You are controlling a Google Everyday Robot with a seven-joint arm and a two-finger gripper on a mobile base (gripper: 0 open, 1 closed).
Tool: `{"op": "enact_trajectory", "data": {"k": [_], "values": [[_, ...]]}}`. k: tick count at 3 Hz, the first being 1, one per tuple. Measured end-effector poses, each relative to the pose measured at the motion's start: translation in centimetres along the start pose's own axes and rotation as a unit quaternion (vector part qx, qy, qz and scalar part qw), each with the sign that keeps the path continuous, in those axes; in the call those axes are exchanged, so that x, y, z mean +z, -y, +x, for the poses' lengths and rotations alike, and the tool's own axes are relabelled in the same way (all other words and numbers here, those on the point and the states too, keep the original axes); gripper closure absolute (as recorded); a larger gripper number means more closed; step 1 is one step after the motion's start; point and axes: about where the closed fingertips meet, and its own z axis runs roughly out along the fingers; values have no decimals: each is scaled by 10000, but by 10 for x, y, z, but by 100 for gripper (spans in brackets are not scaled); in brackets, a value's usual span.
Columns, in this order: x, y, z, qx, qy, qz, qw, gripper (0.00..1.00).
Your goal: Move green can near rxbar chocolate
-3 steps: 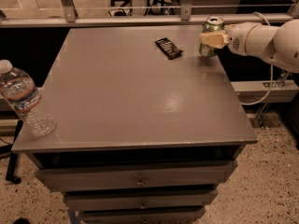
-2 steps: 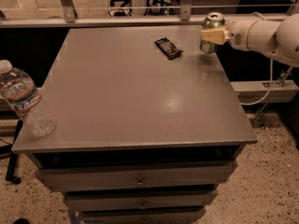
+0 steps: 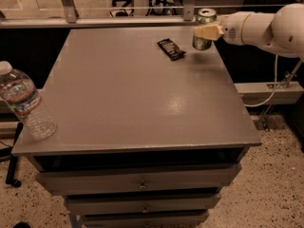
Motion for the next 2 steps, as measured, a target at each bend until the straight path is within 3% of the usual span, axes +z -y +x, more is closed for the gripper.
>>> {"op": "enact_trajectory", "data": {"k": [1,2], "values": [[13,-10,4,5,-73,-181,9998,91],[18,-13,11,-16,-140,-212,9997,66]]}}
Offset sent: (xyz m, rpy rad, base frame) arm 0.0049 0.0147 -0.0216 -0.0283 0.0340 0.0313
